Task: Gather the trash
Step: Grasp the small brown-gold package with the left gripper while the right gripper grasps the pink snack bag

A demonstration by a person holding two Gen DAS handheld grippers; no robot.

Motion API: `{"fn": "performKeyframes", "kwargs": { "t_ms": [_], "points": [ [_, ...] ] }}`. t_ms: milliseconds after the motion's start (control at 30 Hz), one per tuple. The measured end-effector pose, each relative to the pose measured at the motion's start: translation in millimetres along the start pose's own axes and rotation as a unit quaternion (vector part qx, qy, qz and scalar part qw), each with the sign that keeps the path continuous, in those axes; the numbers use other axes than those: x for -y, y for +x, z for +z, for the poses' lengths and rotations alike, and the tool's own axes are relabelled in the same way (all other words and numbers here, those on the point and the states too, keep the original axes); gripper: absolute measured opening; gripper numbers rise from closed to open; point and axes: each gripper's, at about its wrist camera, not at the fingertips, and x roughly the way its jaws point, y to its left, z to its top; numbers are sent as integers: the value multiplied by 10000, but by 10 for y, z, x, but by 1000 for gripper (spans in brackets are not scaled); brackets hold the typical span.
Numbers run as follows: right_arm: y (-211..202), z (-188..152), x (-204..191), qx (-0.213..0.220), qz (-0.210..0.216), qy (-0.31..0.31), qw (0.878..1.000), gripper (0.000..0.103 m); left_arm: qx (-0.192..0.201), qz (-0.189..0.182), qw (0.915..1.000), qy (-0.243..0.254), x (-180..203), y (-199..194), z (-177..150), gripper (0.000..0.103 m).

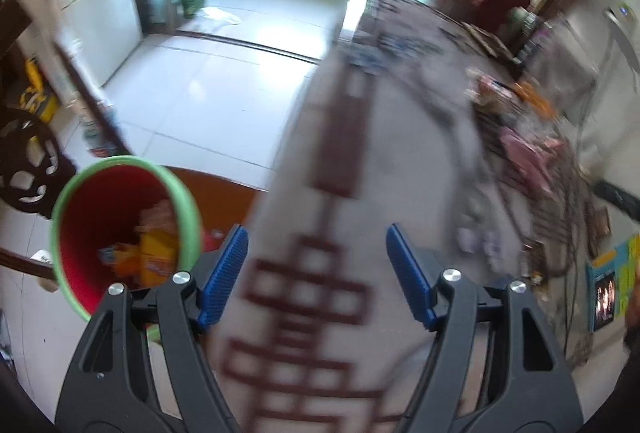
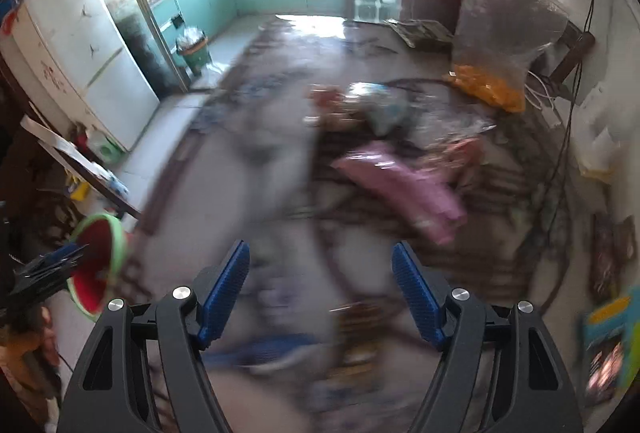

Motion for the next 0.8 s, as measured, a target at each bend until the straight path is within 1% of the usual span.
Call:
{"fn": "performKeyframes", "kwargs": {
  "t_ms": [67,133,200,267,333,400,533,600,633,667,700,767,800],
  "points": [
    [183,107,250,-218,34,-194,9996,72,-76,-96,9999,112,348,38,-76,69],
    [430,197,437,-488,40,-519,9975,71,-143,-176,9995,196,635,72,-161,69],
    [687,225,455,-694,134,-888,9935,71,-229,-171,9992,274,974,126,-265,69],
    [899,212,464,-828,75,-1292,9881,71,-305,-150,9992,223,1184,167,-343,69],
    [1091,224,454,-895,14,-1655,9821,71,-359,-91,9991,202,1344,191,-417,69],
    [1256,242,463,-1028,95,-1797,9783,71,-422,-13,9989,216,1499,206,-500,69],
    [1449,211,496,-1194,82,-1952,9734,69,-503,135,9986,115,1676,240,-583,69],
    [1488,165,523,-1254,199,-1925,9731,45,-530,208,9984,58,1741,262,-603,69],
    [1465,148,538,-1189,254,-1911,9740,43,-538,240,9983,45,1778,279,-603,69],
    [1452,129,542,-1162,256,-1938,9738,33,-554,261,9981,36,1818,300,-606,69],
    [1399,86,563,-1098,283,-1964,9739,18,-568,259,9980,30,1857,324,-608,69],
    [1235,20,628,-937,506,-1794,9780,15,-600,223,9979,49,1949,367,-601,69],
    [1077,-6,668,-792,672,-1638,9810,15,-609,180,9980,75,1999,389,-601,69]
  ]
}}
